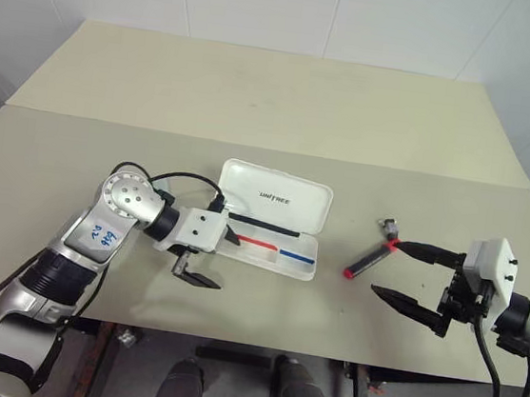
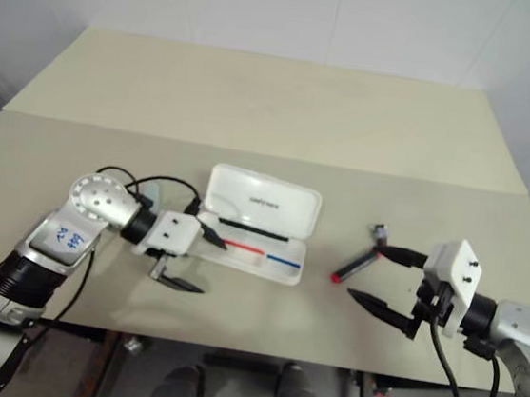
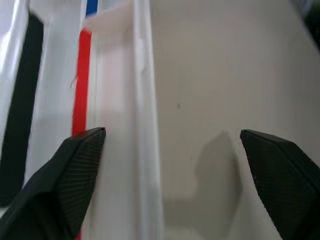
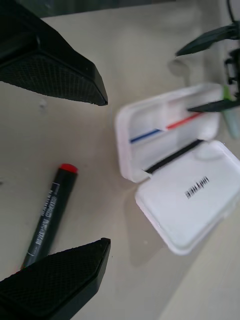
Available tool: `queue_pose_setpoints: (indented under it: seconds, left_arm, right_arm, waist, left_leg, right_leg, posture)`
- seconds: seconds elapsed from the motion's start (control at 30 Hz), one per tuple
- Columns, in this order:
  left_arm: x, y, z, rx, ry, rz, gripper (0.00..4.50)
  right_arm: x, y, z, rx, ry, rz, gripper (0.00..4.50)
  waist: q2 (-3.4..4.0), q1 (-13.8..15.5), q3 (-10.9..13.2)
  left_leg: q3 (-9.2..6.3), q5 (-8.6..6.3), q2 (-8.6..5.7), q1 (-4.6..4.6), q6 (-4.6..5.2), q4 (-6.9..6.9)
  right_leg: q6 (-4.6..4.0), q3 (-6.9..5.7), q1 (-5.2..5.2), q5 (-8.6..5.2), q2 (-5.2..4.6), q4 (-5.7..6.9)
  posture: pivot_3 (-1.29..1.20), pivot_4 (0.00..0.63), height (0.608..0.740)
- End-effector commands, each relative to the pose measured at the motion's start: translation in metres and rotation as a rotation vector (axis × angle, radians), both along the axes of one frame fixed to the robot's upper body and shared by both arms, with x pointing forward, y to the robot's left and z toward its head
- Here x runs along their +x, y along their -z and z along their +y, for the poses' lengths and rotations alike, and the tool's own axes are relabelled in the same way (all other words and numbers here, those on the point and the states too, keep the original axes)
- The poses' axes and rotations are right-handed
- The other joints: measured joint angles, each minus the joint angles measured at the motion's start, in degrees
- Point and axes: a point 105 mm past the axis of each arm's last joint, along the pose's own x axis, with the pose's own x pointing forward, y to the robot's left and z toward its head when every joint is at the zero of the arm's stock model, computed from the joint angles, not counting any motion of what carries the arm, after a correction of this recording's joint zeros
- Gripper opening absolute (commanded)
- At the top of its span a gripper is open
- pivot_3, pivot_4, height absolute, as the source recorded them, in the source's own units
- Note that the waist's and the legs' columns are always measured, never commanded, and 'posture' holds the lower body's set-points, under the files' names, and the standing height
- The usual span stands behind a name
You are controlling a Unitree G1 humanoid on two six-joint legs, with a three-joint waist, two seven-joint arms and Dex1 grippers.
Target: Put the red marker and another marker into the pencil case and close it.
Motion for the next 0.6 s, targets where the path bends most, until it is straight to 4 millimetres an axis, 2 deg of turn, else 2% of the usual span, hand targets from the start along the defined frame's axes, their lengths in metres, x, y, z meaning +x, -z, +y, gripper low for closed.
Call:
queue_pose_setpoints:
  seconds: [0.03, 0.33, 0.6]
  left_arm:
    - [-0.005, -0.018, -0.008, -0.045, 0.024, -0.023, 4.46]
    - [-0.019, -0.016, -0.010, -0.076, -0.002, 0.023, 4.46]
    - [-0.030, -0.003, -0.006, -0.059, -0.030, 0.101, 4.46]
  right_arm:
    - [0.005, -0.004, 0.001, -0.061, -0.084, -0.020, 4.50]
    - [0.022, -0.006, 0.000, -0.107, -0.156, -0.025, 4.50]
    - [0.028, 0.011, 0.004, -0.164, -0.247, 0.022, 4.50]
  waist:
    - [0.01, -0.1, 0.0]
    - [0.01, -1.2, 0.0]
    - [0.01, -1.4, 0.0]
  left_leg:
    - [0.00, 0.00, 0.00, 0.01, 0.00, 0.01]
    - [-0.01, -0.01, 0.00, -0.01, 0.02, -0.07]
    - [0.00, -0.02, 0.00, 0.01, 0.04, 0.00]
  right_leg:
    - [0.00, 0.00, 0.01, 0.00, 0.00, 0.00]
    - [0.04, 0.00, -0.01, -0.01, 0.00, 0.01]
    - [0.05, 0.01, 0.00, -0.03, 0.00, 0.03]
  posture:
    - [0.00, 0.150, 0.740]
    - [0.00, 0.150, 0.740]
    - [0.00, 0.150, 0.740]
